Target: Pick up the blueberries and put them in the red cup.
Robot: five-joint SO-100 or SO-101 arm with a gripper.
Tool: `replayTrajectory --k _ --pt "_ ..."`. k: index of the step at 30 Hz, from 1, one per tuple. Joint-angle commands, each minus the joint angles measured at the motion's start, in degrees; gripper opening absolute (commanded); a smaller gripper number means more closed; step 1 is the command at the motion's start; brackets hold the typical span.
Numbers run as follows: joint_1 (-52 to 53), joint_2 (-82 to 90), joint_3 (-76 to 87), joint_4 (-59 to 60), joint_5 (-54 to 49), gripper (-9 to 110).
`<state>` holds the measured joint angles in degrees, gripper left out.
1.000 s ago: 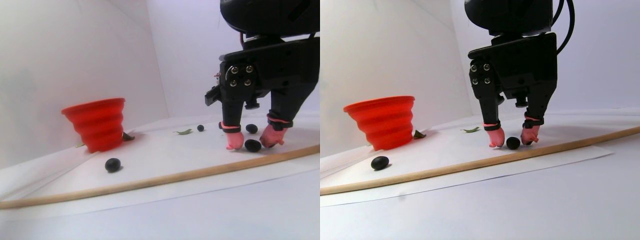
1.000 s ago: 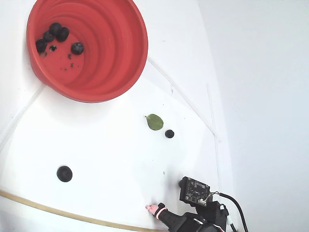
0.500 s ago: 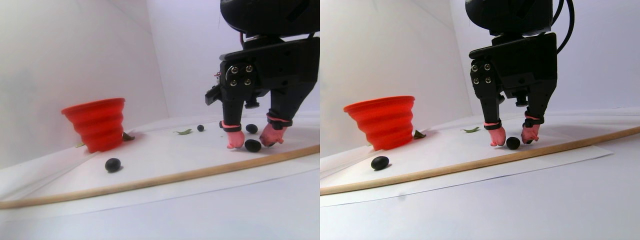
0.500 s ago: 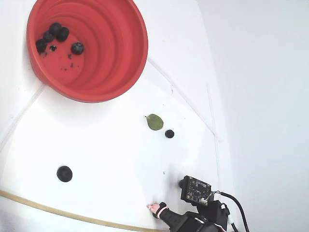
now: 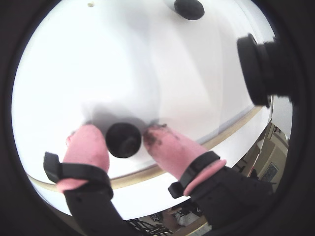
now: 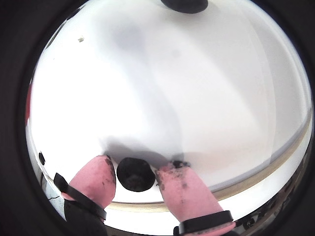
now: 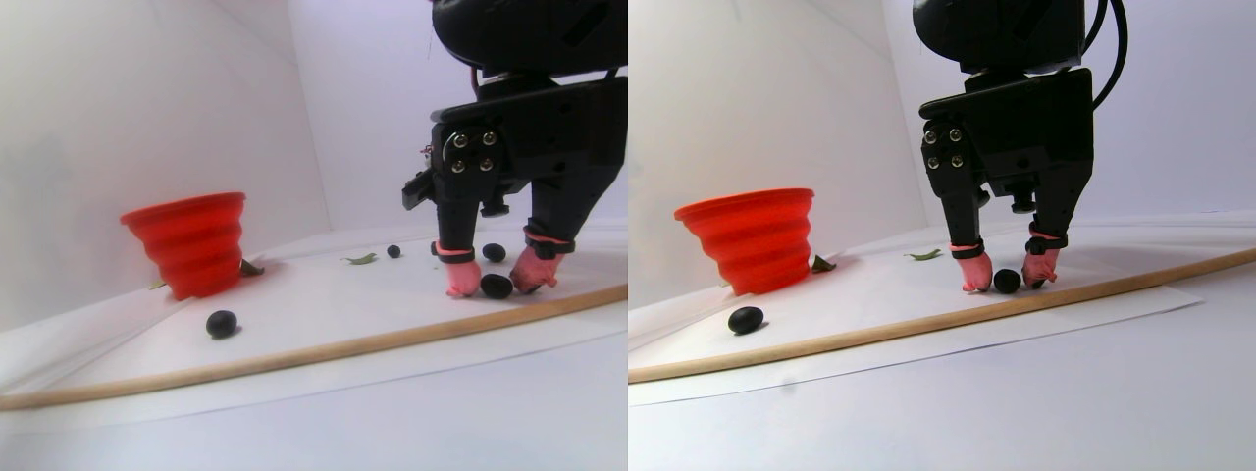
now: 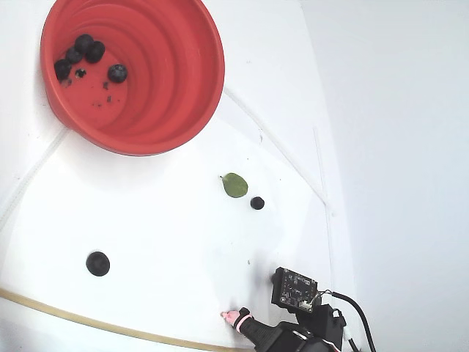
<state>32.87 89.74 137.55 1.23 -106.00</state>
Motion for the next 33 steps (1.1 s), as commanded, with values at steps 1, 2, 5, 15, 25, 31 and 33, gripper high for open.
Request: replayTrajectory --k 1,2,5,15,25,31,33 --pt "-0.97 0.79 -2.20 -0.70 0.62 14" --pt "-0.97 0.79 -2.11 -0.70 0.62 14" --pt "-0.88 0.70 -2.02 -0.70 0.53 13" --pt "-0.70 0.70 -2.29 -0.70 0.18 12" --pt "-1.67 6.15 0.53 -0.53 -0.26 11" --pt "-2.37 9.84 0.53 1.76 -0.35 11" --pt "-2.72 11.25 0.79 2.37 -0.35 11"
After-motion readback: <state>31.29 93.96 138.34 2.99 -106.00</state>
